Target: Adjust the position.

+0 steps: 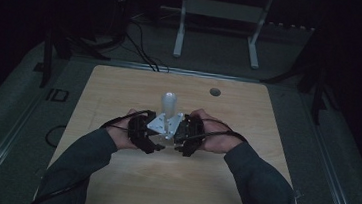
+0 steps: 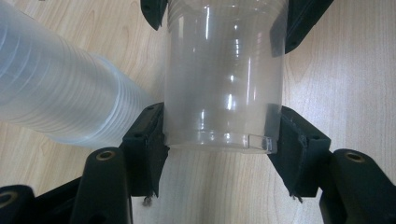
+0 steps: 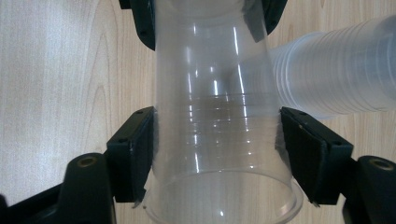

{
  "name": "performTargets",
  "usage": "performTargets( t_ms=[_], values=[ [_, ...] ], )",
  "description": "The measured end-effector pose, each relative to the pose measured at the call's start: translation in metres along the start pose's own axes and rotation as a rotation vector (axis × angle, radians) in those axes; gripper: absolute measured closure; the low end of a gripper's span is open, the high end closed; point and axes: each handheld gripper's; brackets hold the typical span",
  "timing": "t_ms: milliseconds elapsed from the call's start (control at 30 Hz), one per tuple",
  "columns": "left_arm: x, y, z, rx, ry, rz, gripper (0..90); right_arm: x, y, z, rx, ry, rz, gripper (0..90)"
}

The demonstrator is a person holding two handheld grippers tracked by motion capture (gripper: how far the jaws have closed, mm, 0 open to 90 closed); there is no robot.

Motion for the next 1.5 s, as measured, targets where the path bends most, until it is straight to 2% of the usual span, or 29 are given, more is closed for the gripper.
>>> performTargets(
  t_ms=[167, 200, 300, 600, 767, 1133, 1200, 1400, 1500],
  values=[
    [0.002, -0.001, 0.0, 0.007, 0.008, 0.008, 40.9, 0.0, 0.0, 0.001, -0.005, 0.007, 0.002, 26.2],
    [0.003, 0.002, -0.003, 0.01, 0.039, 0.042, 40.9, 0.001, 0.0, 0.001, -0.006, 0.008, 0.001, 26.1],
    [0.004, 0.001, -0.002, 0.004, 0.046, 0.05, 41.0, 0.001, 0.0, 0.002, -0.001, 0.013, 0.017, 24.3],
    [0.009, 0.001, -0.002, 0.0, 0.044, 0.055, 41.0, 0.004, 0.002, 0.009, 0.014, 0.042, 0.013, 19.9],
    [0.011, 0.0, -0.003, 0.001, 0.051, 0.067, 40.9, 0.006, 0.003, 0.013, 0.029, 0.058, -0.002, 20.1],
    [0.019, 0.0, -0.003, -0.004, 0.07, 0.091, 41.0, 0.009, 0.004, 0.026, 0.04, 0.132, -0.033, 22.5],
    [0.021, 0.0, -0.003, -0.003, 0.076, 0.099, 41.0, 0.012, 0.004, 0.029, 0.047, 0.155, -0.04, 23.0],
    [0.03, 0.001, -0.001, -0.005, 0.079, 0.118, 41.0, 0.019, 0.004, 0.034, 0.059, 0.172, -0.054, 25.3],
    [0.033, 0.003, 0.0, -0.007, 0.099, 0.13, 41.0, 0.023, 0.005, 0.038, 0.068, 0.186, -0.066, 26.1]
  ],
)
Point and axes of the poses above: each handheld gripper's, and its own axes: z roughly backward along the jaws, x roughly out of its underside, y roughly to its right, and after that the axes turned 3 degrees about -z, right-handed
